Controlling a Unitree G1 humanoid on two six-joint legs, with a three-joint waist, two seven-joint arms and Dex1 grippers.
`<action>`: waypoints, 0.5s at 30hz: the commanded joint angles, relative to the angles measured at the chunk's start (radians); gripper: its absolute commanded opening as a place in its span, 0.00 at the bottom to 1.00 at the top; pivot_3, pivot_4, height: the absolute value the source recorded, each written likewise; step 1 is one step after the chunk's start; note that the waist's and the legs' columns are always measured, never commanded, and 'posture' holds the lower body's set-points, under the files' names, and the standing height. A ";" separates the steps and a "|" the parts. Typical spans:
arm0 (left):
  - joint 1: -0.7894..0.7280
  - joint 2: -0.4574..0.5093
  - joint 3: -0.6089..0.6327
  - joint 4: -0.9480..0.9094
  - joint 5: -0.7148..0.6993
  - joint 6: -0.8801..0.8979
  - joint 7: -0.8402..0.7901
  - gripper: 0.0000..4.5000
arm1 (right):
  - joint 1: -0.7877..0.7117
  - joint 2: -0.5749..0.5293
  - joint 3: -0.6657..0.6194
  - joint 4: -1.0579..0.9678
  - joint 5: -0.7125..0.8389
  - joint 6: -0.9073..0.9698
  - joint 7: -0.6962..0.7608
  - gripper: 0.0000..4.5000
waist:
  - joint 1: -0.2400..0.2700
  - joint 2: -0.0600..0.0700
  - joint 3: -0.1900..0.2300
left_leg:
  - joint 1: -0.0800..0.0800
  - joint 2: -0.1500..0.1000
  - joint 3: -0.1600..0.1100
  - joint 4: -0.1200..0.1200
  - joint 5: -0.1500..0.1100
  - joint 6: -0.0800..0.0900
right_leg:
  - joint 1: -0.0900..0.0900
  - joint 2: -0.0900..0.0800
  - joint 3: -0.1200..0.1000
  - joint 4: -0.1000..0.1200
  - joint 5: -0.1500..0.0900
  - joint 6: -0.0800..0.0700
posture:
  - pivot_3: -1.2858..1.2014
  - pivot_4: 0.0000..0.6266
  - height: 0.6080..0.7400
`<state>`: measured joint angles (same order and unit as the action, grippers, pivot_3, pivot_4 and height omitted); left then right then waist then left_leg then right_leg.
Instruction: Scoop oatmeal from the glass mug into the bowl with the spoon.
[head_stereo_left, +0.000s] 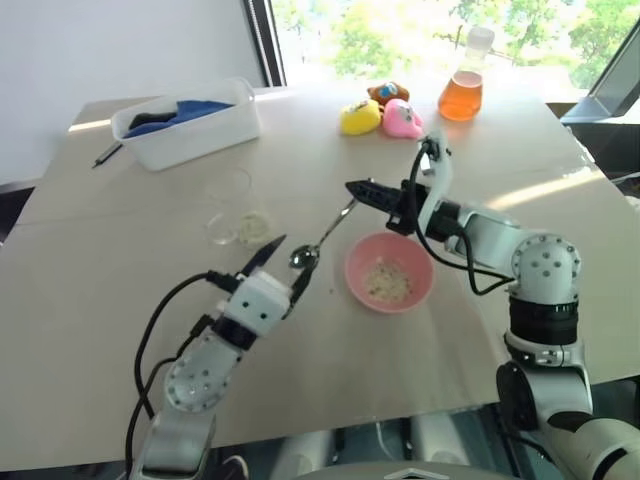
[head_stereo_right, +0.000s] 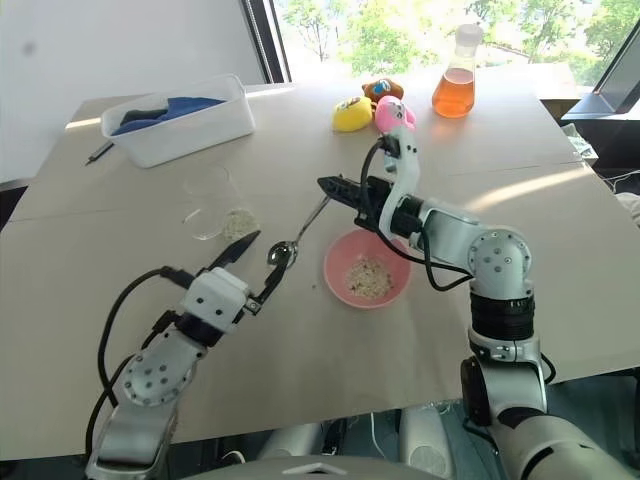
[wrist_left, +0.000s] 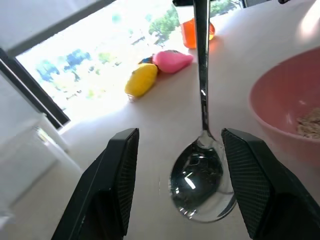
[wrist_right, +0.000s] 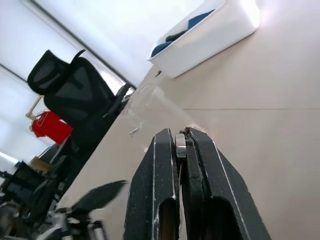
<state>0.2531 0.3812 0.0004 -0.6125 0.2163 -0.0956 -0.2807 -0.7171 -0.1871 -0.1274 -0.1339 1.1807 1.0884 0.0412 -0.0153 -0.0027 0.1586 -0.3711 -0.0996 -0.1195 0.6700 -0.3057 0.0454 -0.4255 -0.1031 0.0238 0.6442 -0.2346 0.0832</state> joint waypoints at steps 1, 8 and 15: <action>0.041 -0.012 0.049 -0.076 0.061 -0.068 0.058 0.61 | -0.036 -0.007 -0.033 0.017 -0.011 -0.031 0.030 0.00 | 0.001 0.000 0.000 | 0.000 0.000 0.000 0.000 0.000 0.000 | 0.000 0.000 0.000 0.000 0.000 0.000 | 0.52 0.24 1.00; 0.188 -0.135 0.160 -0.100 0.047 -0.044 0.160 0.61 | -0.054 -0.010 -0.055 0.058 -0.041 -0.046 0.057 0.00 | 0.001 0.000 0.000 | -0.002 0.000 0.001 0.000 0.000 0.000 | -0.002 0.000 0.001 0.000 0.000 0.000 | 0.52 0.24 1.00; 0.167 -0.184 0.214 -0.071 -0.054 0.061 0.155 0.61 | -0.068 -0.007 -0.061 0.083 -0.069 -0.047 0.074 0.00 | 0.003 0.000 0.000 | -0.009 0.000 0.000 0.003 0.000 0.000 | -0.007 -0.001 -0.001 0.002 0.000 0.000 | 0.52 0.24 1.00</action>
<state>0.4384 0.1998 0.1844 -0.6755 0.1995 -0.0602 -0.1294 -0.7545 -0.1965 -0.1710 -0.0253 1.1039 1.0604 0.0989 -0.0127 -0.0026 0.1584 -0.3797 -0.0999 -0.1199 0.6733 -0.3056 0.0455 -0.4329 -0.1035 0.0226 0.6467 -0.2345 0.0831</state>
